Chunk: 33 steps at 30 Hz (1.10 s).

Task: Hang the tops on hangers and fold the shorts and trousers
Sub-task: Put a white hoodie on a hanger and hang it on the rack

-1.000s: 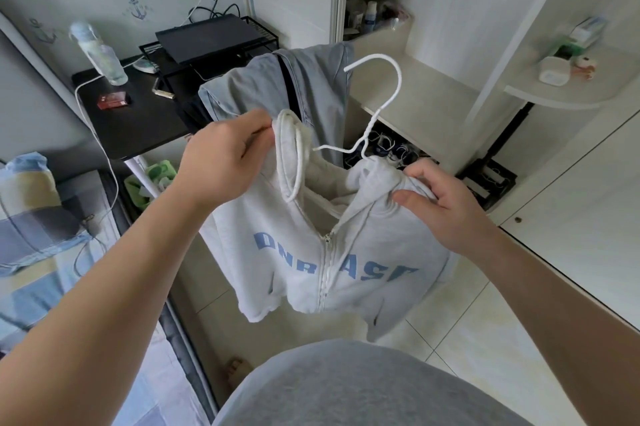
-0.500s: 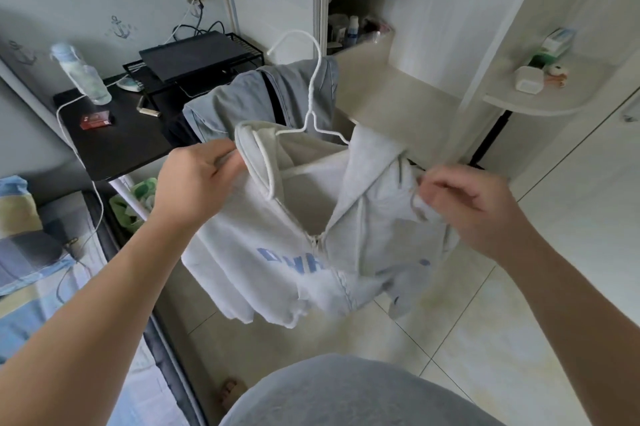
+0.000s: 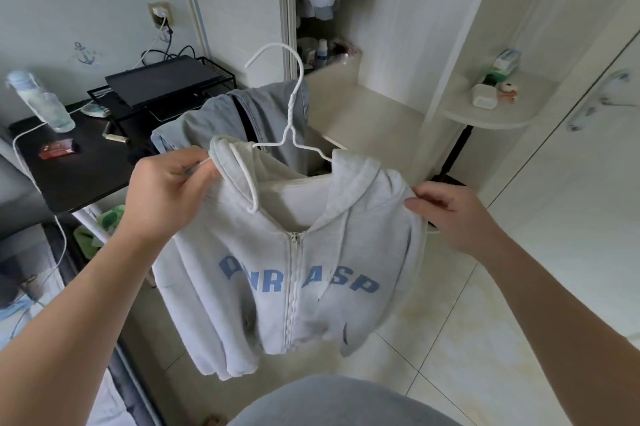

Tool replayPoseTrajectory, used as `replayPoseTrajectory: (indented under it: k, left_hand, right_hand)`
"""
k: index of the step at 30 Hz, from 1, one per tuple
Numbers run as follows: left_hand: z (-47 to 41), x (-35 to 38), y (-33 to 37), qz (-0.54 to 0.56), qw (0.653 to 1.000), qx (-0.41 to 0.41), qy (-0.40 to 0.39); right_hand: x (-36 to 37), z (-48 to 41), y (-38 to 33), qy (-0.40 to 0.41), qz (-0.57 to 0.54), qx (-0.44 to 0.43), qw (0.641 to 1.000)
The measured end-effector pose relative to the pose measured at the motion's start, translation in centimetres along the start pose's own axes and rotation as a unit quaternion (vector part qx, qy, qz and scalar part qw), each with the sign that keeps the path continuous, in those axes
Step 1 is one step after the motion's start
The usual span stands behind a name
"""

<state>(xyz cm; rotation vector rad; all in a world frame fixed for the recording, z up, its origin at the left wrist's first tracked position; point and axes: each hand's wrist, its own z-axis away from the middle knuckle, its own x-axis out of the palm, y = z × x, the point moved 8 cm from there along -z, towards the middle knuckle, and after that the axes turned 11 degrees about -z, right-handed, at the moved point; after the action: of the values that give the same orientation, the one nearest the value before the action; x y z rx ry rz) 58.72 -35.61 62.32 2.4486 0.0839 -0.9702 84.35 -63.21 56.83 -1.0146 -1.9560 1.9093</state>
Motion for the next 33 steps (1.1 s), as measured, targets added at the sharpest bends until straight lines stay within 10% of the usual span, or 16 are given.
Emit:
replayPoseTrajectory:
  k: [5,13,21,33]
  left_hand:
    - [0.2,-0.3,-1.0,0.013,1.0,-0.025,0.005]
    - [0.6,-0.2,-0.3,-0.092,0.992,0.074,-0.042]
    - [1.0,0.9,0.5,0.011,0.999,0.041,-0.035]
    - [1.0,2.9,1.9,0.063,0.994,0.016,-0.087]
  right_hand:
    - [-0.2,0.7,5.1,-0.02,0.069,0.11,0.991]
    - [-9.3,1.5,4.6,0.333,-0.042,0.067,0.939]
    - [1.1,1.2,3.0,-0.053,0.028,0.083,0.995]
    - [3.1,0.5,1.9,-0.105,0.06,0.053,0.991]
